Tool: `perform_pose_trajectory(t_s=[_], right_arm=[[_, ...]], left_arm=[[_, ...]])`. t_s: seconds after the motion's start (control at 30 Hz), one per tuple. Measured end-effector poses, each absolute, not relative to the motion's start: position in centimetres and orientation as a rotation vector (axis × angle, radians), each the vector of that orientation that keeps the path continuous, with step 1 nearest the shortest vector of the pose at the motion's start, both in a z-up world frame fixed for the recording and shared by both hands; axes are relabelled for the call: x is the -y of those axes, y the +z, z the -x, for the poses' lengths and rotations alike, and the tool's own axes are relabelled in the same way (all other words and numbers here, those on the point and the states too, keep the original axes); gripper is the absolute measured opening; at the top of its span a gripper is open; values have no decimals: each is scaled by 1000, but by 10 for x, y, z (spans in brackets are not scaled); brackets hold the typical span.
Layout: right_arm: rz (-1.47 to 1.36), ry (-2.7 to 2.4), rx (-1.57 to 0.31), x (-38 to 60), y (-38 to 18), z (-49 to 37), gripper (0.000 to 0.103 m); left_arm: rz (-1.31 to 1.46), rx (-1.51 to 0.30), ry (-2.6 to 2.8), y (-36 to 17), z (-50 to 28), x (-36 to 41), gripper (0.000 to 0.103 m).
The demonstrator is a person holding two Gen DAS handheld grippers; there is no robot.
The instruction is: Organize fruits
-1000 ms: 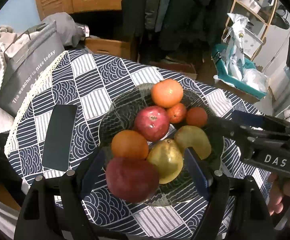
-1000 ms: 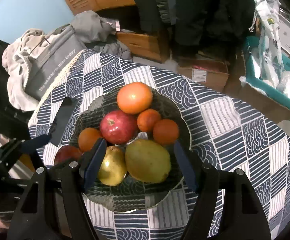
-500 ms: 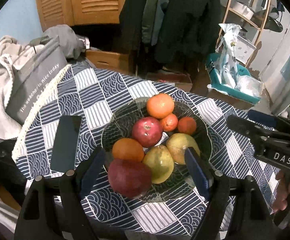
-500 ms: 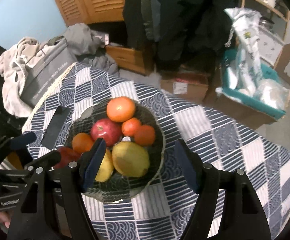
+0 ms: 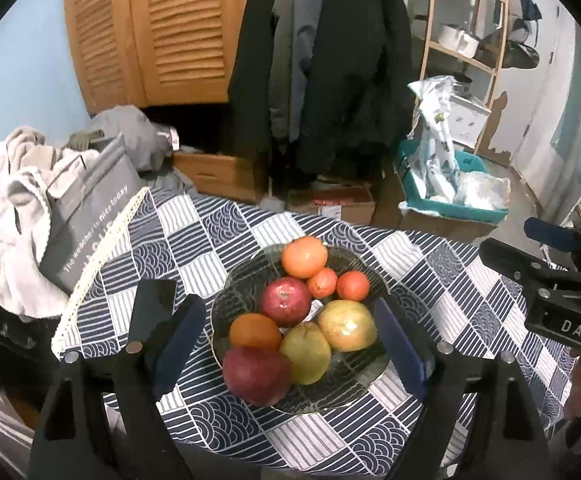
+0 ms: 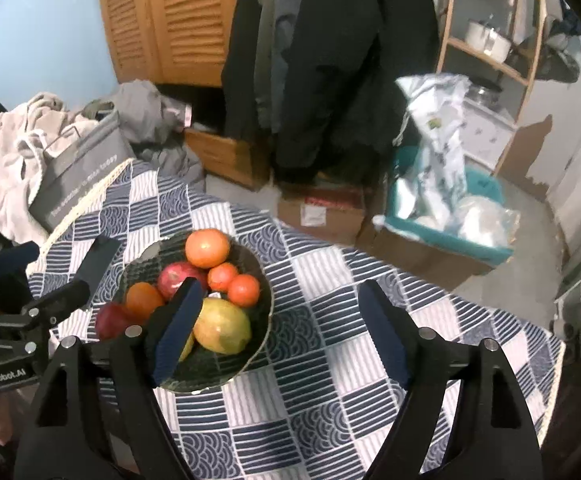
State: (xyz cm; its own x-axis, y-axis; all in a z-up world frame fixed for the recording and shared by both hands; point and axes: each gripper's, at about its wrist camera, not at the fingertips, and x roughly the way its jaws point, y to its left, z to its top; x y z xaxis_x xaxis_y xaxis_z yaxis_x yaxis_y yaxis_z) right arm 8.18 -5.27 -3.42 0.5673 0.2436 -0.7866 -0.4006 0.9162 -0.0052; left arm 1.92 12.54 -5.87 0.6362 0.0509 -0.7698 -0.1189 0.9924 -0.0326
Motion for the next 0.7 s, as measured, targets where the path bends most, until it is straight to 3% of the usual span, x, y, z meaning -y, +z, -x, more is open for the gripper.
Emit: perform_pose_trajectory(t_s=[0.27, 0.4, 0.7], right_arm=[[201, 355, -803, 71, -3, -60, 84], [196, 341, -771, 82, 7, -52, 84], [211, 278, -674, 107, 21, -35, 84]], left_arm=[[51, -817, 79, -34, -9, -112, 93], [65, -789, 67, -24, -6, -110, 101], [81, -738, 70, -6, 2, -107, 102]])
